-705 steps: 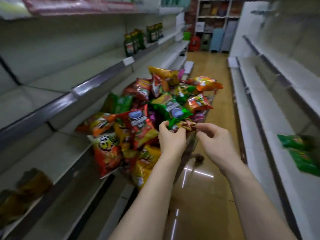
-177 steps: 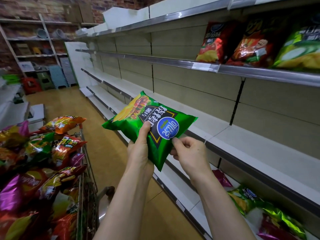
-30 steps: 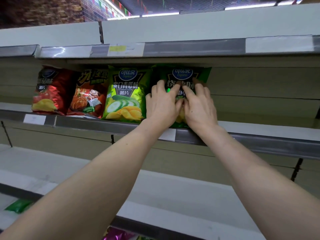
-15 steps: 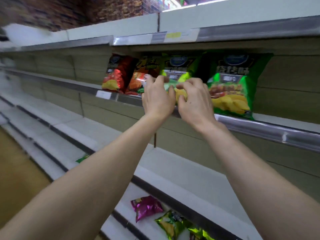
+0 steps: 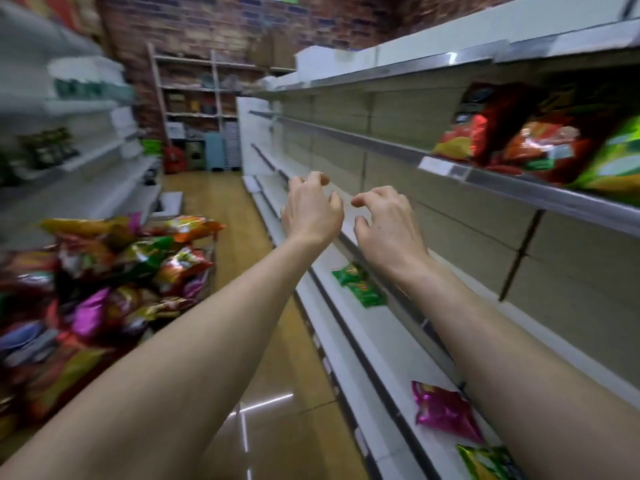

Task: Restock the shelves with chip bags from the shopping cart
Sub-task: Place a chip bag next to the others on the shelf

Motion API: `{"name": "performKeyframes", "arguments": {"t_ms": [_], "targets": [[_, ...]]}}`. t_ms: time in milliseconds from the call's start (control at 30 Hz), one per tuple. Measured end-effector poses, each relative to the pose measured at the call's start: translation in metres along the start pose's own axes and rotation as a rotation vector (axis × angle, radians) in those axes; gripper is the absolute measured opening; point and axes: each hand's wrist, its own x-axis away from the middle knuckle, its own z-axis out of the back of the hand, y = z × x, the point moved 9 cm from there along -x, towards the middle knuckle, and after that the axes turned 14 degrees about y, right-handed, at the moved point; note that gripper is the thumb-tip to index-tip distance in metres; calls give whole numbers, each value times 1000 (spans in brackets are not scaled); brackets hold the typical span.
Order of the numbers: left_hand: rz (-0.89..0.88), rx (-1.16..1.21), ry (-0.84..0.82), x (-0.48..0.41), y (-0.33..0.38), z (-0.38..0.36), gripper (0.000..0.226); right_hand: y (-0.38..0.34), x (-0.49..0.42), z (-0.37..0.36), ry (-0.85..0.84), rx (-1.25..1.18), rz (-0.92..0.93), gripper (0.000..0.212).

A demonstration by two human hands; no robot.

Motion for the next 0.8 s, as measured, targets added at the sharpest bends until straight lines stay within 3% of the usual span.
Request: {"name": "performKeyframes", "arguments": {"t_ms": [500,800], "targets": [[254,-340,84,-58,-265,209,30,-232,52,-180,-311,-239,144,33],[459,-387,140,-66,-398,299,27,-316,87,-270,-452,-285,174,34]]}}
